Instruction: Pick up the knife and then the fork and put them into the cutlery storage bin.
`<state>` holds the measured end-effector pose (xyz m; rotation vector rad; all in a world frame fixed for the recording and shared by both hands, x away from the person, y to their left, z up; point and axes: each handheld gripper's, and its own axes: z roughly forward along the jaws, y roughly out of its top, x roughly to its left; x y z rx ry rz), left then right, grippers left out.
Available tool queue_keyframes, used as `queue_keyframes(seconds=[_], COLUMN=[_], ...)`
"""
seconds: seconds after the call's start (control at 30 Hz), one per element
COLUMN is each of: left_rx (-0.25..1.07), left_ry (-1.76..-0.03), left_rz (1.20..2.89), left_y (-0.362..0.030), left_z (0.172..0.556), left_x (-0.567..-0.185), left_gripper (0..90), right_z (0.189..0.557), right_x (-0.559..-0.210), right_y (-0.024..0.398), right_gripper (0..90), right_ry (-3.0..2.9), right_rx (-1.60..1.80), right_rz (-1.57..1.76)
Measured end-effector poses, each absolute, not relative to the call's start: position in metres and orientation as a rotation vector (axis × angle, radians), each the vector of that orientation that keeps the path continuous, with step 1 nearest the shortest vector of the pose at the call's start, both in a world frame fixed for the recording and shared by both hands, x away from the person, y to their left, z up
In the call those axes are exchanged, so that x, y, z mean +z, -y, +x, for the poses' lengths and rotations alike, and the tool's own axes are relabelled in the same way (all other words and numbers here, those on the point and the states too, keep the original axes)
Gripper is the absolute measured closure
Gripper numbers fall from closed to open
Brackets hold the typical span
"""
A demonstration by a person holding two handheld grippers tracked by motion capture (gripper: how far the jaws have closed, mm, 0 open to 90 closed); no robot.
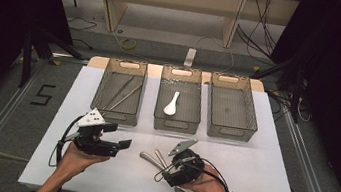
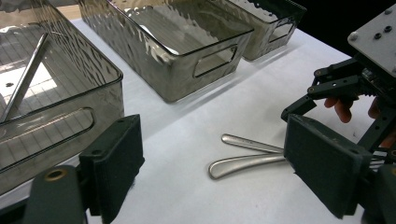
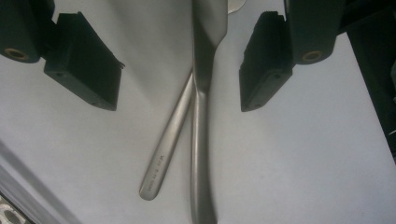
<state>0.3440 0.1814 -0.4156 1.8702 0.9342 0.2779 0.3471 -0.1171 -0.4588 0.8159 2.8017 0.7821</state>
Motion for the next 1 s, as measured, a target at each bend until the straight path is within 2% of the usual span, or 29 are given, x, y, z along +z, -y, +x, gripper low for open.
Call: queue_keyframes(seconds=[0.57,1.0], left_rx=[0.303,0.303], left_ry=[-0.921,-0.918], left_rz=[1.866,1.866], left_y=[-0.183,-0.182], left_z=[0.335,0.335], left_x=[-0.415,-0.416], left_gripper=[18.7,18.7], right_z=[0.35,0.353], right_x=[-0.463,-0.468], right_y=[0.107,0.102], right_gripper=[34.8,51.3], right_ry=[-2.84,-2.846], right_rx=[0.711,0.638], right_rz=[0.809,0.829])
